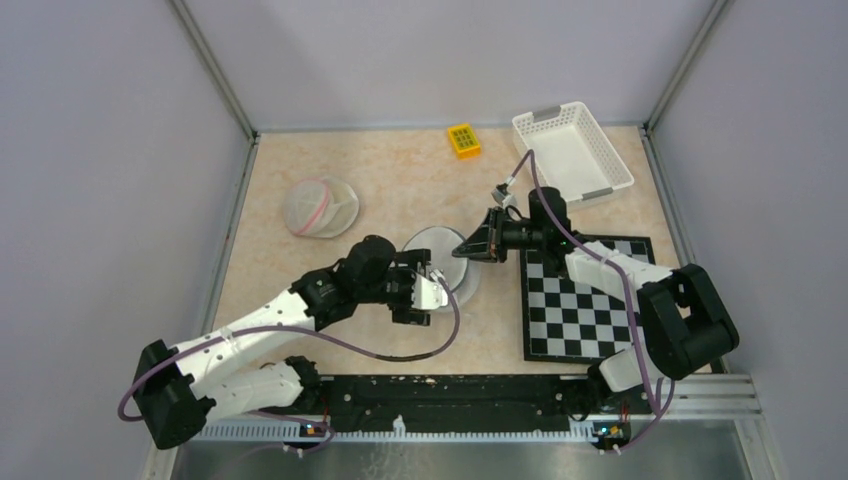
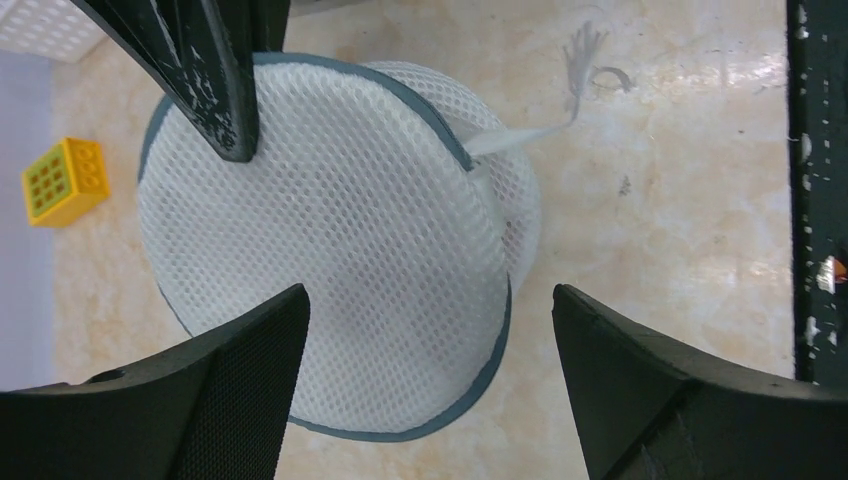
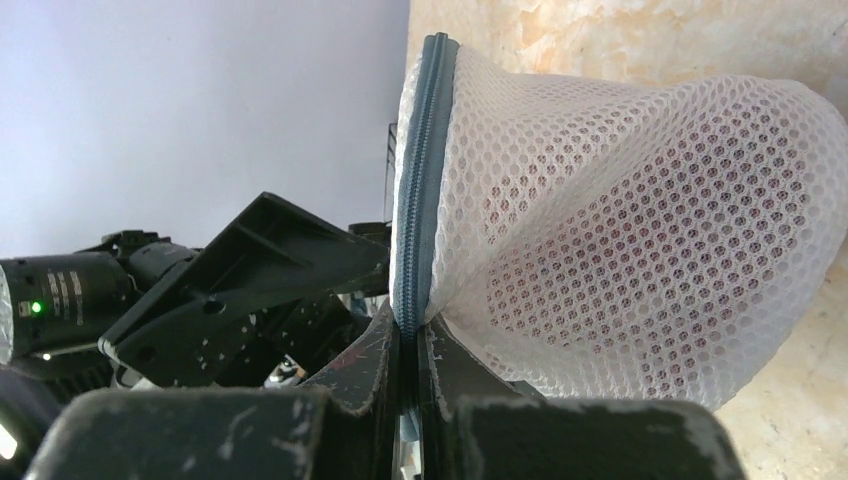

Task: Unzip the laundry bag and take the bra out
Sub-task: Unzip the laundry bag at the center of the board.

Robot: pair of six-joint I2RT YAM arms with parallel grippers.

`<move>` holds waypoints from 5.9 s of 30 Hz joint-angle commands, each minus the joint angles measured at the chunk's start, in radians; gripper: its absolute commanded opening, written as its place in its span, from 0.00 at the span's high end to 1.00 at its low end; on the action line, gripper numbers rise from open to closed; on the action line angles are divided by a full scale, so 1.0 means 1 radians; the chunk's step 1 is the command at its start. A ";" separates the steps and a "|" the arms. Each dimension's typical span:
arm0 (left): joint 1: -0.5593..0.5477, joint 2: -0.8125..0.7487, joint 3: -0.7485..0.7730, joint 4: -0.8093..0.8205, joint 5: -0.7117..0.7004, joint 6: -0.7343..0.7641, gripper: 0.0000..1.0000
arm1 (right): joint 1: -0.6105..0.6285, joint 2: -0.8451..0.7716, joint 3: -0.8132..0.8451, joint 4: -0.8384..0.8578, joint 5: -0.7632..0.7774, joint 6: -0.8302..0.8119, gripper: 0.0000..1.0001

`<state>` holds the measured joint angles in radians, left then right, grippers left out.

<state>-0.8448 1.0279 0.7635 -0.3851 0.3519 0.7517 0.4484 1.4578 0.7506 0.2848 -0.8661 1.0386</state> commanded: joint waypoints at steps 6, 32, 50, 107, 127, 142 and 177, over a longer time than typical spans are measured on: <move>-0.072 0.035 -0.032 0.192 -0.162 0.026 0.17 | -0.005 -0.004 -0.001 0.088 -0.031 0.091 1.00; 0.176 0.174 0.231 -0.286 0.340 -0.126 1.00 | -0.071 -0.099 0.201 -0.157 -0.143 -0.499 0.37; 0.308 0.481 0.538 -0.693 0.711 0.217 1.00 | -0.062 -0.615 0.077 -0.461 -0.136 -1.491 0.40; 0.528 0.074 0.163 -0.120 0.916 -0.288 0.01 | 0.383 -0.594 -0.210 0.019 0.343 -1.446 1.00; 0.242 -0.128 -0.018 0.173 0.449 0.025 0.28 | 0.365 -0.603 -0.238 0.186 0.358 -1.088 1.00; 0.219 -0.097 0.096 -0.022 0.531 -0.032 1.00 | 0.324 -0.683 -0.267 0.065 0.319 -1.179 1.00; 0.278 0.128 0.238 -0.091 0.705 -0.235 1.00 | 0.428 -0.548 -0.091 -0.098 0.307 -1.367 0.48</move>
<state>-0.5697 1.1744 0.9688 -0.5373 0.9871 0.5583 0.8547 0.8951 0.6819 0.0757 -0.5602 -0.3218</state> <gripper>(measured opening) 0.022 0.525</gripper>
